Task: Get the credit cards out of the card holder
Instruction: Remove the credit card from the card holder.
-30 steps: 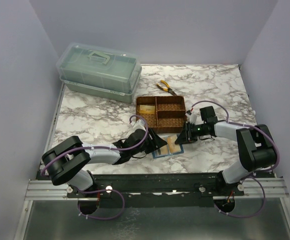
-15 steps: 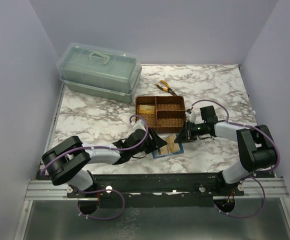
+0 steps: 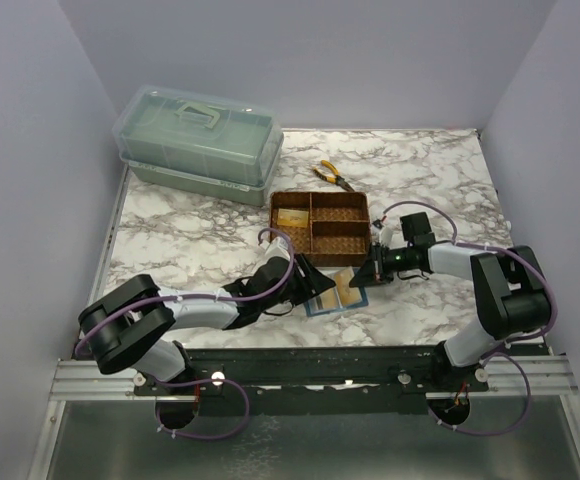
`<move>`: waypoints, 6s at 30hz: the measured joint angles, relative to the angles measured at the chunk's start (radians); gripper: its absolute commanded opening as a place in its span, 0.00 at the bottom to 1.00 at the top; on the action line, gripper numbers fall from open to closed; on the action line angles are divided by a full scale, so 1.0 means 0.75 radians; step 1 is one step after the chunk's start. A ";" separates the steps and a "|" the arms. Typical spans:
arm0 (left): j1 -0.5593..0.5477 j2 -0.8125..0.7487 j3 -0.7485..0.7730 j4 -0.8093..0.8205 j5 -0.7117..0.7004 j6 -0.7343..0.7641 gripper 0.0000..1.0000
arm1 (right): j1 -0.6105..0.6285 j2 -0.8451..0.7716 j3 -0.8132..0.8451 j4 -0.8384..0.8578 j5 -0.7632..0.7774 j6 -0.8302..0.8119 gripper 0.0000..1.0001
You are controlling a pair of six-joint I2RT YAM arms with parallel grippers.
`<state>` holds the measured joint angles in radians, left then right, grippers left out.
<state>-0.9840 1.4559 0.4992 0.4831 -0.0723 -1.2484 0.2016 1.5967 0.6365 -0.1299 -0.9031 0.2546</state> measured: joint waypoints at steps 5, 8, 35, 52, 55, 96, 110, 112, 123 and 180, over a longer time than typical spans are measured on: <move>0.000 -0.044 -0.017 0.052 0.000 -0.013 0.56 | -0.031 -0.031 -0.001 0.001 -0.053 -0.001 0.00; 0.000 -0.067 -0.027 0.086 0.000 -0.021 0.56 | -0.045 -0.071 -0.004 0.010 -0.101 0.003 0.00; -0.017 -0.091 -0.068 0.352 0.001 -0.053 0.81 | -0.087 -0.145 -0.025 0.080 -0.376 0.071 0.00; -0.017 -0.017 -0.116 0.526 0.013 -0.059 0.84 | -0.087 -0.159 -0.040 0.111 -0.425 0.088 0.00; -0.017 -0.030 -0.137 0.528 0.012 -0.049 0.85 | -0.087 -0.159 -0.041 0.112 -0.425 0.088 0.00; -0.017 -0.071 -0.199 0.576 -0.006 -0.114 0.97 | -0.088 -0.170 -0.045 0.124 -0.469 0.091 0.00; -0.017 -0.065 -0.199 0.621 -0.005 -0.103 0.97 | -0.088 -0.170 -0.045 0.129 -0.490 0.094 0.00; -0.017 -0.065 -0.199 0.628 -0.004 -0.100 0.97 | -0.088 -0.170 -0.045 0.132 -0.491 0.094 0.00; -0.017 -0.065 -0.201 0.668 -0.004 -0.095 0.97 | -0.088 -0.172 -0.045 0.133 -0.492 0.094 0.00; -0.045 0.005 -0.157 0.784 0.041 -0.035 0.93 | -0.133 -0.215 -0.068 0.223 -0.552 0.172 0.00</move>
<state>-1.0176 1.4597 0.3813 1.0714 -0.0414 -1.2743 0.1020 1.4353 0.5854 0.0376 -1.3174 0.3840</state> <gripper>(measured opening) 0.940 0.008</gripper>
